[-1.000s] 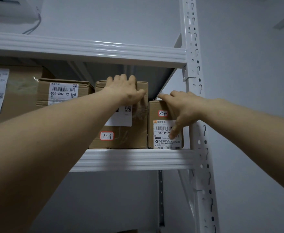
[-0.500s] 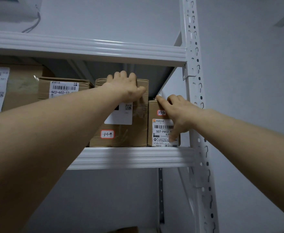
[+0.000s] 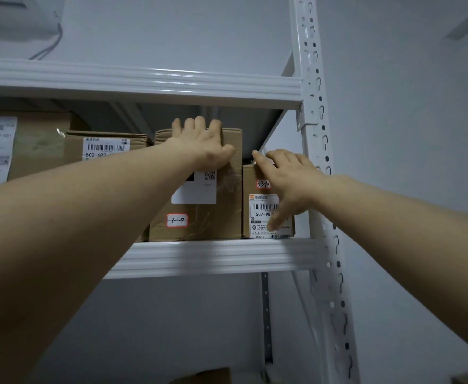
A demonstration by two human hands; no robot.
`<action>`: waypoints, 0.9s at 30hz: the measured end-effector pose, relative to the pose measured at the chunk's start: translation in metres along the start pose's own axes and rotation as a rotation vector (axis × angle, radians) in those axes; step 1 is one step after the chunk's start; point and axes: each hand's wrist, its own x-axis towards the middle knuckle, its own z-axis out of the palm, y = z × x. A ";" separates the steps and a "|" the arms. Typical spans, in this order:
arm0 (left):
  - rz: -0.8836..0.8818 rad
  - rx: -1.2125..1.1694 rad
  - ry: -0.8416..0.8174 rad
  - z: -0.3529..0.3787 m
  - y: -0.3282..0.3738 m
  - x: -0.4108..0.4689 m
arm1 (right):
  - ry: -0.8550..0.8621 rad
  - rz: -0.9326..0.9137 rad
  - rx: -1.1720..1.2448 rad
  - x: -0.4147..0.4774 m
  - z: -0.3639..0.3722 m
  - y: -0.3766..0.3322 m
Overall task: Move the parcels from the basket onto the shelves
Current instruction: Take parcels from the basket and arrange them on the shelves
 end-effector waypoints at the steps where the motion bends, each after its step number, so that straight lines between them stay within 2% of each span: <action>1: -0.001 -0.004 0.001 0.000 0.000 0.000 | 0.007 -0.002 0.008 -0.001 -0.002 -0.001; 17: -0.019 -0.043 0.003 -0.007 0.004 -0.007 | 0.010 -0.022 0.058 -0.012 -0.015 -0.010; 23: 0.004 -0.026 0.124 -0.023 -0.014 -0.031 | 0.063 -0.049 0.137 -0.014 -0.023 -0.027; 27: -0.046 -0.025 0.207 -0.037 -0.047 -0.078 | 0.131 -0.151 0.248 -0.011 -0.030 -0.070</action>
